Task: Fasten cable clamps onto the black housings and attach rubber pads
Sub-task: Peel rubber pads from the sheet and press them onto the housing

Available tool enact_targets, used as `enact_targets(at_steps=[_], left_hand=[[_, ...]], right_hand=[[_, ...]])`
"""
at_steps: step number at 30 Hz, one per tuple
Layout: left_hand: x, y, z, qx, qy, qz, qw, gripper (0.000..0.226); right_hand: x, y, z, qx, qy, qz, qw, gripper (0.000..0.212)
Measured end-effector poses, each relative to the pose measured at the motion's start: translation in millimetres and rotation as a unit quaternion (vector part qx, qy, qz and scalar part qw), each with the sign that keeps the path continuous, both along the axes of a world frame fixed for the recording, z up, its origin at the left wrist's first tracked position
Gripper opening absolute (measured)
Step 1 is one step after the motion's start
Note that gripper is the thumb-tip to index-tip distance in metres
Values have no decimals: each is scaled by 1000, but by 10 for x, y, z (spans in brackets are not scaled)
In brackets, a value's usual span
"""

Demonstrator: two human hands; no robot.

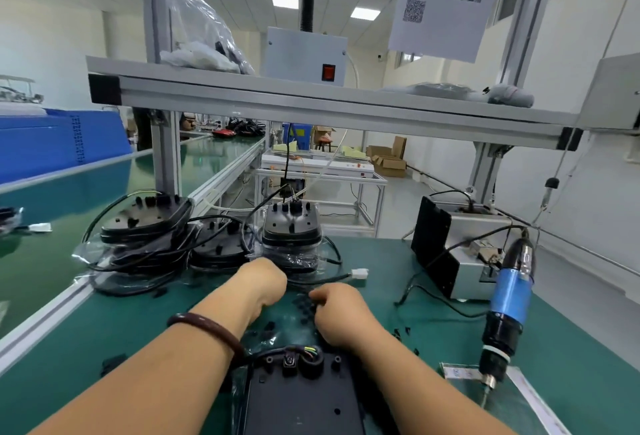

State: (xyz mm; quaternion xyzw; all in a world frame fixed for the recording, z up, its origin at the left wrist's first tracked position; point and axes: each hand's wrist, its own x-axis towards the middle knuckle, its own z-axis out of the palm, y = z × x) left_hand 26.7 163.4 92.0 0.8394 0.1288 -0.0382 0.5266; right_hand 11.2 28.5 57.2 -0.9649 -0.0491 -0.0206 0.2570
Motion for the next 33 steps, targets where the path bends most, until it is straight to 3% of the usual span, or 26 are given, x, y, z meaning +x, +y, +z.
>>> enact_targets(at_steps=[3,5,9,11,13,18,20,25,27,33], left_hand=[[7,-11,58,2,3,-23,1000,21],[17,-38,60,-31,36,-7,999,30],[90,-141,43,-80,72,-13,994,25],[138,-223,61,21,93,-50,994,30],[95,-280,22,236,68,-120,962,35],[113,-329,12,287,83,-159,941,35],[64,-335,24,265,87,-170,945,34],[67,-248,-3,118,53,-59,990,29],[95,-214,-45,82,65,-87,991,17],[124,-130,-125,-65,124,-68,988,18]], right_hand=[[-10,-29,-50,-89,-7,0,996,39],[-10,-16,-73,-124,-7,0,992,37],[-8,-32,-78,-124,-11,-3,992,30],[-5,-58,-103,-113,-17,0,993,31],[-14,-70,-134,-102,-13,-2,995,36],[-1,-59,-166,-76,-5,-3,997,42],[-15,-51,-163,-68,-5,1,998,42],[-48,-50,-134,-38,-4,8,999,48],[-49,-54,-132,-33,1,5,999,51],[-46,-101,-155,37,-13,-4,999,67]])
